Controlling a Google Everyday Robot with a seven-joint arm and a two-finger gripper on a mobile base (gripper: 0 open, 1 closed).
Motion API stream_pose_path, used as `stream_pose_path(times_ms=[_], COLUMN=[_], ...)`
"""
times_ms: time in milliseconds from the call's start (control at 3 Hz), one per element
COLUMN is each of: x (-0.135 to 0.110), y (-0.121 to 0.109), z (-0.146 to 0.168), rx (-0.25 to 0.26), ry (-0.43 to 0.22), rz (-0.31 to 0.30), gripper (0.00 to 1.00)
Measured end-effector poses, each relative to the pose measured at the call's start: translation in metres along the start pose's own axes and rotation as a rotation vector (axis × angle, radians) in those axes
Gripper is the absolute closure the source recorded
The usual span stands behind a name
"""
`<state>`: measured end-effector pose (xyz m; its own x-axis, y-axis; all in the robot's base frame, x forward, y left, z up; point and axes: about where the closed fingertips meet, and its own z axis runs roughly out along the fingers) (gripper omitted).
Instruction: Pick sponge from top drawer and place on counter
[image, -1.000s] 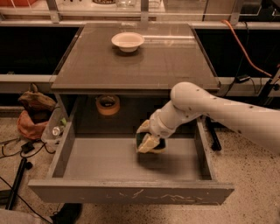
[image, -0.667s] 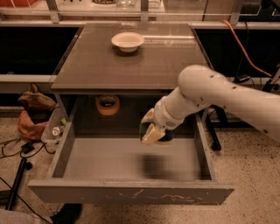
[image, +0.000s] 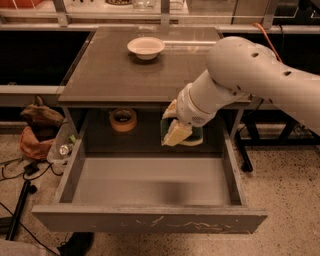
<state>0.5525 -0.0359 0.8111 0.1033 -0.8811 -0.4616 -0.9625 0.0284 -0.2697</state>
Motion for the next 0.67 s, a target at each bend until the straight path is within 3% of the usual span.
stream_pose_path(times_ms=[333, 667], x=[-0.01, -0.022], y=[-0.034, -0.093], z=[-0.013, -0.023], rx=[0.052, 0.095], ry=[0.001, 0.034], rz=[-0.043, -0.104], gripper=[1.0, 1.0])
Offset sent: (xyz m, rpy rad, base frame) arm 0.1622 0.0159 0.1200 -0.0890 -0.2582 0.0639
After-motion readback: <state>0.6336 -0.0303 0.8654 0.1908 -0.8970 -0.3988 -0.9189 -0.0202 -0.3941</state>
